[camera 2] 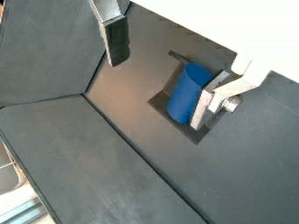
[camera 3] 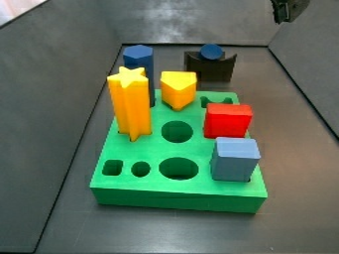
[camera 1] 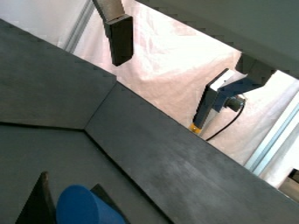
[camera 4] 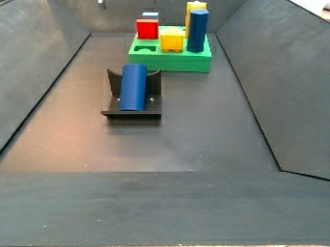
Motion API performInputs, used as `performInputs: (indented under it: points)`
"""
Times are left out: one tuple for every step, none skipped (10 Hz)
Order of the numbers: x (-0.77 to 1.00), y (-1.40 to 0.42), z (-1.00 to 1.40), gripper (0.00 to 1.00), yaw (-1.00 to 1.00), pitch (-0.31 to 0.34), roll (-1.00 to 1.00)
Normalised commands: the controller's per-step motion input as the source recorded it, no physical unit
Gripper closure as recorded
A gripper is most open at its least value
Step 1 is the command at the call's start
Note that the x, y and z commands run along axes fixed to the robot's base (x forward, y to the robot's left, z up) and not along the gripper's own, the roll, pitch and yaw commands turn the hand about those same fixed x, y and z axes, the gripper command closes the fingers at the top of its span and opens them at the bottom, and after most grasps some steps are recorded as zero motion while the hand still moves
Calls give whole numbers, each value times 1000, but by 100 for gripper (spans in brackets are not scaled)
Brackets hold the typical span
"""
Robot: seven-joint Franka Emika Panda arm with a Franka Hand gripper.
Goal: Pick up the oval object. Move up. Place the oval object on the fixture. Regrasp the oval object. Move to above the board. Insert the oval object.
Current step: Regrasp the oval object.
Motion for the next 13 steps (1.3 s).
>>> performInputs:
  points:
    - [39,71,-1000,0,192,-68,115]
    - [50,67,-1000,0,151,-103,109]
    - [60,59,-1000,0,96,-132,87]
    - [64,59,-1000,0,73,-141,78]
    - [70,52,-1000,0,16,-139,69]
    - [73,48,-1000,0,-4,-136,68]
    - [77,46,-1000,0,-29,-122,66]
    - [82,40,-1000,0,-51,-96,63]
    - [87,37,-1000,0,-58,-74,61]
    - [96,32,-987,0,-60,-51,59]
    - [88,17,-781,0,-53,-19,61]
    - [83,12,-635,0,-43,3,64]
    - [79,6,-453,0,-24,20,60]
